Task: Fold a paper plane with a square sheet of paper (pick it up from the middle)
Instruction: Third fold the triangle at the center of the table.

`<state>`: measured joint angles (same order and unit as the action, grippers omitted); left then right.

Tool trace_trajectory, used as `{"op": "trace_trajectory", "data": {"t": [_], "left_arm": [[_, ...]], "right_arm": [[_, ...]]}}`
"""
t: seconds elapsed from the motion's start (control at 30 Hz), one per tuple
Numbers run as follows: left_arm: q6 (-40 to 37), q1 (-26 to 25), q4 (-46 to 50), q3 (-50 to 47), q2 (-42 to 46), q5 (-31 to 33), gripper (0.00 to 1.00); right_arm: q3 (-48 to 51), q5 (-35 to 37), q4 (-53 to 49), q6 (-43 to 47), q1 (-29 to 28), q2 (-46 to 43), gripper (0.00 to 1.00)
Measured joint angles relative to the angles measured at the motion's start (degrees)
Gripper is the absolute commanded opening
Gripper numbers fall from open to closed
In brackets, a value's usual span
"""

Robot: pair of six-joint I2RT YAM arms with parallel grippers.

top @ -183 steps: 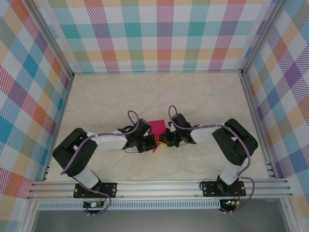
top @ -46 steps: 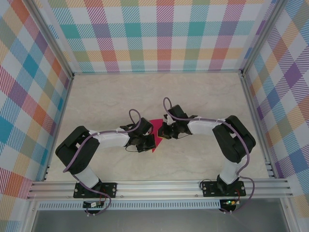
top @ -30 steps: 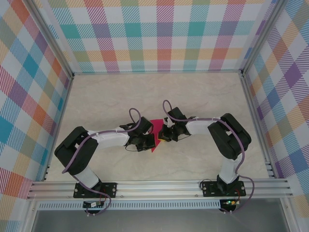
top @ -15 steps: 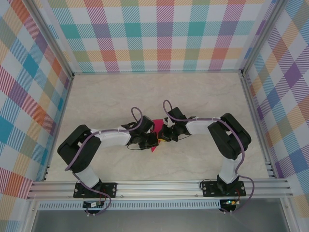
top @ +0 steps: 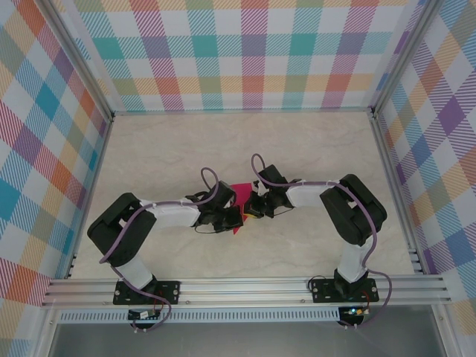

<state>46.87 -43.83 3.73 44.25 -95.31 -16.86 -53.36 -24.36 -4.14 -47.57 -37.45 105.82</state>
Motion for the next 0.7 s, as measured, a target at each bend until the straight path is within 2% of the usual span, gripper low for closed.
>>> {"op": "trace_trajectory", "data": {"t": [0.27, 0.7], "left_arm": [[-1.6, 0.0, -1.7, -2.8, 1.9, -0.5, 0.04], [-5.0, 0.0, 4.5, -4.4, 5.5, -1.7, 0.04]], "right_arm": [[-0.3, -0.3, -0.3, 0.0, 0.0, 0.3, 0.05], [-1.2, -0.7, -1.5, 0.0, 0.0, 0.8, 0.05]]}}
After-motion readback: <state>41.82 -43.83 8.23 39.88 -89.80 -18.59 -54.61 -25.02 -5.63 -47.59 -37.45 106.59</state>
